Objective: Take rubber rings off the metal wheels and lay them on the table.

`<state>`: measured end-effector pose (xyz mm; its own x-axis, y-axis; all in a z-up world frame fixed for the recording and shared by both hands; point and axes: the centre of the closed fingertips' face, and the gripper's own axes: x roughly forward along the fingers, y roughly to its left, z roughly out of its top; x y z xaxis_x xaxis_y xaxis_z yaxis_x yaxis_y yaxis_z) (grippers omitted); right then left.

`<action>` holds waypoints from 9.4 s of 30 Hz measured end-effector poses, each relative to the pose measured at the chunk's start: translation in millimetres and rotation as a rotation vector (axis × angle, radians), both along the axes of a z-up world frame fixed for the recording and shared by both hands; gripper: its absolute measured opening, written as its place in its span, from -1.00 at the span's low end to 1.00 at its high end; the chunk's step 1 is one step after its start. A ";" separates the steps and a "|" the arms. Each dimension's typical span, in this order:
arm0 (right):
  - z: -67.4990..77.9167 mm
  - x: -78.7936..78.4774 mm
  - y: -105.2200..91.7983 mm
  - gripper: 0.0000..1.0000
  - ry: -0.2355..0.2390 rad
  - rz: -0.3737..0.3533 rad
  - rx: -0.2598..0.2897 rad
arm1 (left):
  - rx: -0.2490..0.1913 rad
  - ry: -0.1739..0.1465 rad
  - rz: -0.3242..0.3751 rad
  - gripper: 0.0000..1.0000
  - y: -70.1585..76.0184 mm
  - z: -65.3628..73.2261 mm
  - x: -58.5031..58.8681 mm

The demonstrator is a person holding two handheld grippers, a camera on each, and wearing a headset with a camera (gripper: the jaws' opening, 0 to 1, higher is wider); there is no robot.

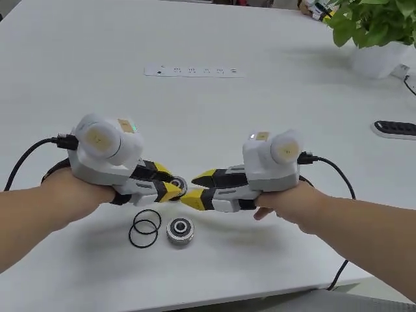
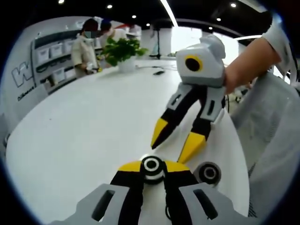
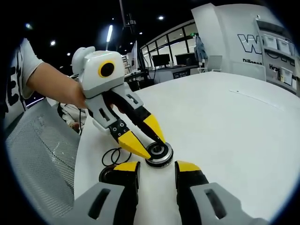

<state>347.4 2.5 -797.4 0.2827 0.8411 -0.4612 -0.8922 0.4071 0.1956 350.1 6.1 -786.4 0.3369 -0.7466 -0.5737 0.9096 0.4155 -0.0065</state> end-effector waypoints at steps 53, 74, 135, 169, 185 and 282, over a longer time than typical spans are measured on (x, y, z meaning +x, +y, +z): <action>-8.2 -0.2 3.7 -0.77 -0.057 -0.004 -0.079 | 0.029 0.000 0.060 -0.72 0.5 -3.9 1.3; -7.0 7.6 -6.1 -1.00 0.097 -0.117 0.006 | 0.039 -0.006 0.058 -0.74 2.5 -4.2 1.0; 13.4 4.1 3.7 -1.00 0.180 -0.141 0.130 | 0.060 -0.024 0.091 -0.74 1.4 -6.8 1.1; 20.6 3.6 4.3 -1.00 0.169 -0.153 0.141 | -0.051 -0.058 0.046 -0.40 11.0 27.0 -20.0; 31.0 -1.0 10.1 -1.00 0.177 -0.144 0.169 | -0.097 -0.053 0.053 0.01 32.5 40.6 -28.4; 24.9 -27.3 36.1 -0.74 0.227 -0.072 0.101 | -0.099 -0.062 0.074 0.42 75.2 49.6 -40.7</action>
